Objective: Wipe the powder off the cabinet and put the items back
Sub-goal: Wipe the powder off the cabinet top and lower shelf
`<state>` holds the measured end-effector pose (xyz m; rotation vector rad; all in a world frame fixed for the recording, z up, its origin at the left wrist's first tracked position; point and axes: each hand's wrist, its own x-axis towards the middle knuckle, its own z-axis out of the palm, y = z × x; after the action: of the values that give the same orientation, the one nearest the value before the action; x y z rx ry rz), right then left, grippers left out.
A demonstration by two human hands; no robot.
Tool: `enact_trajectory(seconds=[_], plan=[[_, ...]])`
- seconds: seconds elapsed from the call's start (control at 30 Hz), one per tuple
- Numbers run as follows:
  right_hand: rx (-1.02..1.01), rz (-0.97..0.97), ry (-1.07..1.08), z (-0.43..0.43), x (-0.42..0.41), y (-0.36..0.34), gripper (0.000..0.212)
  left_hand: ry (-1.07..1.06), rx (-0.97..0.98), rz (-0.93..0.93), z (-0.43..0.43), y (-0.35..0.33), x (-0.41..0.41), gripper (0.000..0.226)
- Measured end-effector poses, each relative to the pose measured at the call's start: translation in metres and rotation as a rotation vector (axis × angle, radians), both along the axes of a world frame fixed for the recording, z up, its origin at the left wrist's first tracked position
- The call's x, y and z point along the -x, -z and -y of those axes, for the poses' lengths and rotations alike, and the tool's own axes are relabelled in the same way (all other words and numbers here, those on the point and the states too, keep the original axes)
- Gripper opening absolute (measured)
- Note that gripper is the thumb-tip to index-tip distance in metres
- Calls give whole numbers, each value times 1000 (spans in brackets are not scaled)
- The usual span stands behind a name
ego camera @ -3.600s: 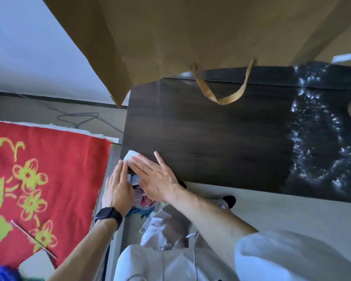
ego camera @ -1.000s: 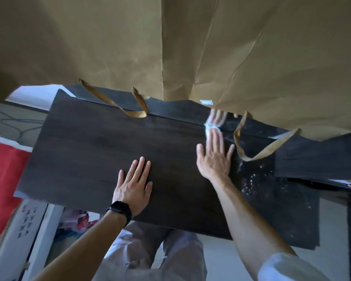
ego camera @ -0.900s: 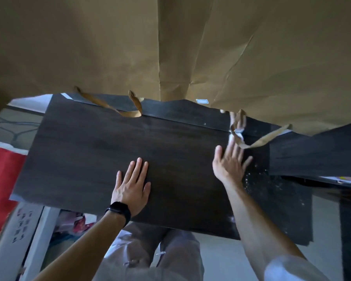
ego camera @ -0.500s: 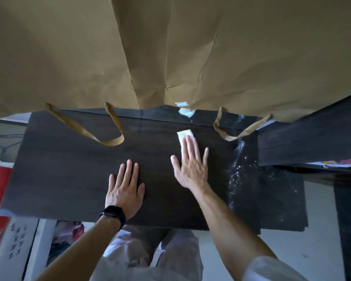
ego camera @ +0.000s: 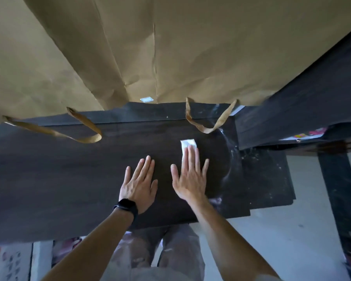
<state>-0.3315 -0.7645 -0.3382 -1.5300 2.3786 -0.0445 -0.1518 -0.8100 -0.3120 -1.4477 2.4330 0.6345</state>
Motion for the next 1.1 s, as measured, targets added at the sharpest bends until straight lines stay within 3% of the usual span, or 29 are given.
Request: enact_trajectory(seconds=[0.17,0.37,0.67,0.8,1.0,1.1], plan=[[1,-8,212,64,65,2,77,10,29,10,4,2,5,63],[45,33,378,70,106,3,74,49,16,60,9,-4,3,63],[-72,82,736,-21,45,-6,78,26,-47,95,10,-10,15,70],[-100,43,556,-66,8,-4,83,14,-44,71,8,-9,15,70],[56,33,-149,-67,-34,3,75,25,-44,37,11,-7,9,65],[114,71,-355,-40,-34,7,69,48,-46,9,15,-5,-3,61]])
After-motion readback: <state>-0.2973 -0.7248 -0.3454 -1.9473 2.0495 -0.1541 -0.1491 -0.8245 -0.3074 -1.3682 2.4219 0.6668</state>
